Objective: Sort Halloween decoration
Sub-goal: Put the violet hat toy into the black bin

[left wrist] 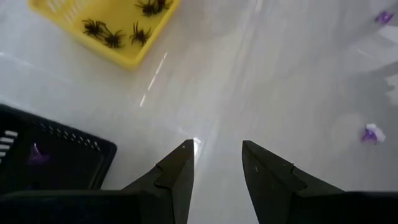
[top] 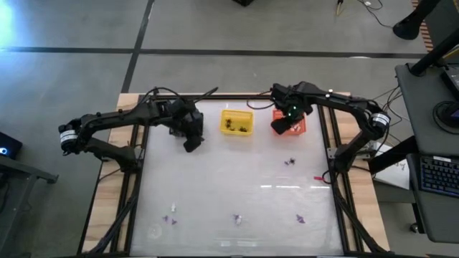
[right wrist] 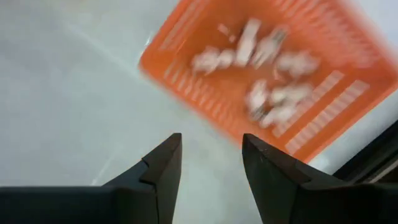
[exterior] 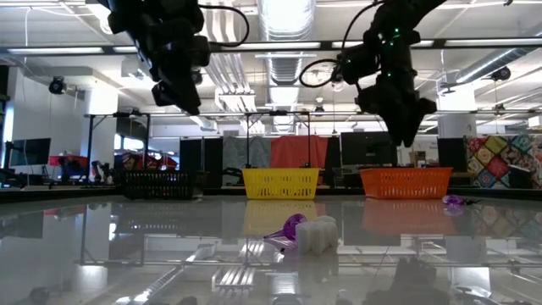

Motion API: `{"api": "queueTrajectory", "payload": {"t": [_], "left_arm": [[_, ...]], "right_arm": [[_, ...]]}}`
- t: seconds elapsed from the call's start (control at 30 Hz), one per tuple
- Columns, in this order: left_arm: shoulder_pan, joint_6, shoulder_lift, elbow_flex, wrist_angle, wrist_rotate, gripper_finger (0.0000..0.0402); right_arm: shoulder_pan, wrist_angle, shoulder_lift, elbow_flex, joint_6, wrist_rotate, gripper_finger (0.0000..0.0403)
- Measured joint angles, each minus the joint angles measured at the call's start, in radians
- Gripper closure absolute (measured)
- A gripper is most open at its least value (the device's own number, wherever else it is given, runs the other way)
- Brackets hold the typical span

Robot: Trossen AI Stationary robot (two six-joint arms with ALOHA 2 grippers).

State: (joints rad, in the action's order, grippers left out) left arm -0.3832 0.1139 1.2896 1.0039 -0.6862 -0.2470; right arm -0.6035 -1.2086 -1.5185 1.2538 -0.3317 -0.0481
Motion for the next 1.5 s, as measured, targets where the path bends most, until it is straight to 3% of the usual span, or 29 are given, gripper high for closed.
{"api": "queueTrajectory", "payload": {"t": [0.47, 0.97, 1.17, 1.5], "left_arm": [[0.000, -0.066, -0.001, 0.000, -0.100, 0.002, 0.0284], [0.005, -0.153, -0.042, 0.000, -0.285, 0.002, 0.0284], [0.047, -0.129, -0.096, -0.008, -0.313, 0.002, 0.0283], [0.181, -0.067, -0.203, -0.010, -0.319, 0.002, 0.0283]], "right_arm": [[0.210, -0.095, 0.002, -0.052, -0.220, -0.013, 0.0239], [0.425, -0.081, 0.002, -0.073, -0.646, -0.016, 0.0236], [0.528, 0.034, 0.002, -0.057, -0.750, -0.016, 0.0236], [0.713, 0.391, -0.014, -0.056, -0.939, -0.001, 0.0236]]}}
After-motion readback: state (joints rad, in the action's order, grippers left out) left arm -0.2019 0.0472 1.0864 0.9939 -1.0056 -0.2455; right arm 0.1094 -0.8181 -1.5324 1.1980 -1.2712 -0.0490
